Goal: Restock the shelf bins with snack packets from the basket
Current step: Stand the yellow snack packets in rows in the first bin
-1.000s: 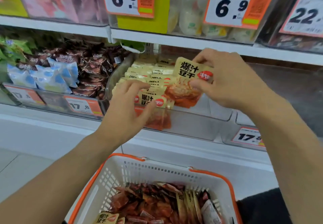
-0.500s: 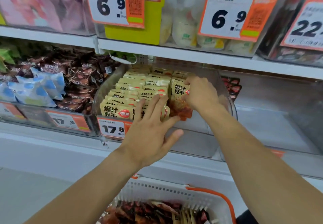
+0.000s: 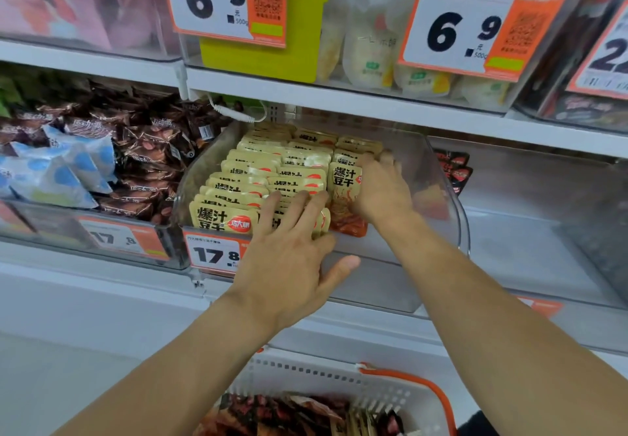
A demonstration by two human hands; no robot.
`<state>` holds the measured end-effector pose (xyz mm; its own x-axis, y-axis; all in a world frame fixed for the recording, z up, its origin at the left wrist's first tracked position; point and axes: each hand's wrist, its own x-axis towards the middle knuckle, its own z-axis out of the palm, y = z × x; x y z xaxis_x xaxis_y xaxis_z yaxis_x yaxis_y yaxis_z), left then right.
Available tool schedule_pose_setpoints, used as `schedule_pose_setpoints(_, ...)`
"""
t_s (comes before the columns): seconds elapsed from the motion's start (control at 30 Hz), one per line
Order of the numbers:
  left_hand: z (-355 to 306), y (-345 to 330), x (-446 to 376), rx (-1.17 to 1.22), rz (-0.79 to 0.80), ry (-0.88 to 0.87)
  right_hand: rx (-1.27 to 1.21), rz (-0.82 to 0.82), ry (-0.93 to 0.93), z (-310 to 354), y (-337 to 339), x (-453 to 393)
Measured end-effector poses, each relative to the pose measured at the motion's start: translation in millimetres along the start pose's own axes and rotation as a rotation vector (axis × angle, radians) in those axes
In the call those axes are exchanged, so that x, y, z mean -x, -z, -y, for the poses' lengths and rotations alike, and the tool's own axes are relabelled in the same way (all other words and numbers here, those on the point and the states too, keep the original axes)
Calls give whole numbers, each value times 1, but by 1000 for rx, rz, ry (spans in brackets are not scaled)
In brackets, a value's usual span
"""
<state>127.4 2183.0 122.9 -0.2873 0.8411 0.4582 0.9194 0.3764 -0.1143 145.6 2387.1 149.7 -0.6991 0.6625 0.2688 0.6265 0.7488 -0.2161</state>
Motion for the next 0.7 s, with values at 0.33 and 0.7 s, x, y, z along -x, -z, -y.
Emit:
schedule_pose_setpoints(0.33, 7, 0, -1, -94, 20, 4, 9, -91, 44, -5, -5, 2)
schedule_pose_setpoints(0.7, -2, 12, 24, 273, -266, -20, 5, -111, 85, -6, 22, 24)
